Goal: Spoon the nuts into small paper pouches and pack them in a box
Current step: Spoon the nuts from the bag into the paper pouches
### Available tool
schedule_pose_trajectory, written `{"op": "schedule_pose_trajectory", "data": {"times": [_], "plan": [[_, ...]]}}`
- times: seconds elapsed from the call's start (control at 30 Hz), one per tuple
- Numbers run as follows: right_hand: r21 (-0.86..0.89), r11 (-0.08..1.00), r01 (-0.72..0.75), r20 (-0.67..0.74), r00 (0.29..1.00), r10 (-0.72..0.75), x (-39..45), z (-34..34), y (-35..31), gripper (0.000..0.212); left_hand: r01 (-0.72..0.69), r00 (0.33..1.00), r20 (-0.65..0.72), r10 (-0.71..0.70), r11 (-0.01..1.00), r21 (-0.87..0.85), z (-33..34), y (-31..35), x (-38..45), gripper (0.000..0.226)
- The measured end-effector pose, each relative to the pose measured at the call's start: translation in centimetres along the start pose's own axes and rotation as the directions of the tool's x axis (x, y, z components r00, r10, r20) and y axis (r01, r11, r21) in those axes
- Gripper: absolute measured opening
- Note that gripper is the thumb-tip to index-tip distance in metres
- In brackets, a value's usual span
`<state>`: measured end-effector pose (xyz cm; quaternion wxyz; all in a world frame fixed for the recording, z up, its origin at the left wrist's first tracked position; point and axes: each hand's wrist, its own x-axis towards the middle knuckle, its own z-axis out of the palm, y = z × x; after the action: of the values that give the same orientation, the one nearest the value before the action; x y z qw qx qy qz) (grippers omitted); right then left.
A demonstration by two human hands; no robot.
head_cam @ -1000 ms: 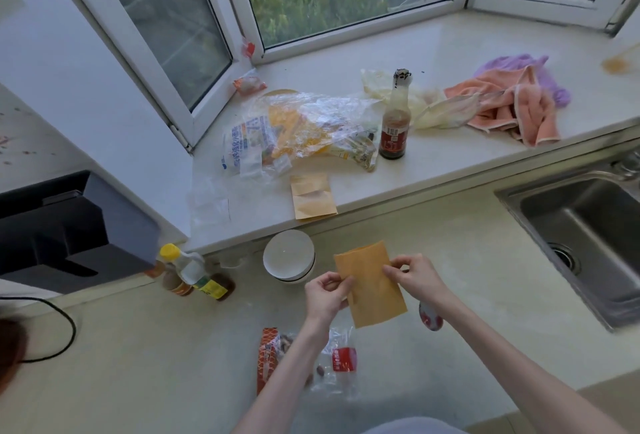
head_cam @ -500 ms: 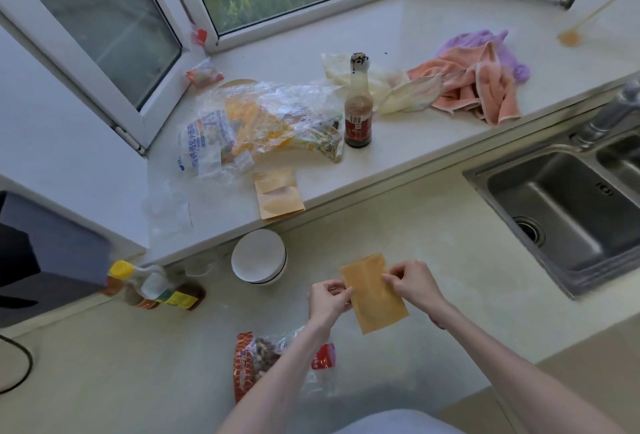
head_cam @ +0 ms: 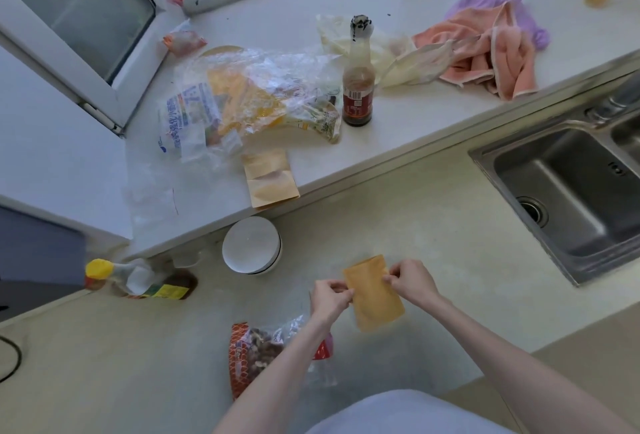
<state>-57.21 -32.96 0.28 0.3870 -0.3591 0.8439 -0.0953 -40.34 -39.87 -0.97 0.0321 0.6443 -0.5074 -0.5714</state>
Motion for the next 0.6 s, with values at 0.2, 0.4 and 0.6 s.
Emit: {"op": "schedule_pose_trajectory", "data": {"times": [0.2,0.4,0.6], "plan": [[-0.043,0.998,-0.049,0.023,0.998,0.050,1.0,0.6,0.1,0.044,0.029,0.999,0.043,-0.031,0.998,0.047,0.3,-0.4,1.3,0.010],[-0.072,0.994,-0.085,0.040,0.995,0.088,1.9,1.2,0.2,0.048,0.050,0.997,0.051,-0.054,0.995,0.088,0.9,-1.0,2.3,0.009],[-0.040,0.993,-0.115,0.057,0.992,0.117,2.3,1.8,0.4,0.026,0.055,0.998,0.034,-0.060,0.989,0.139,1.3,-1.8,3.1,0.006]]}}
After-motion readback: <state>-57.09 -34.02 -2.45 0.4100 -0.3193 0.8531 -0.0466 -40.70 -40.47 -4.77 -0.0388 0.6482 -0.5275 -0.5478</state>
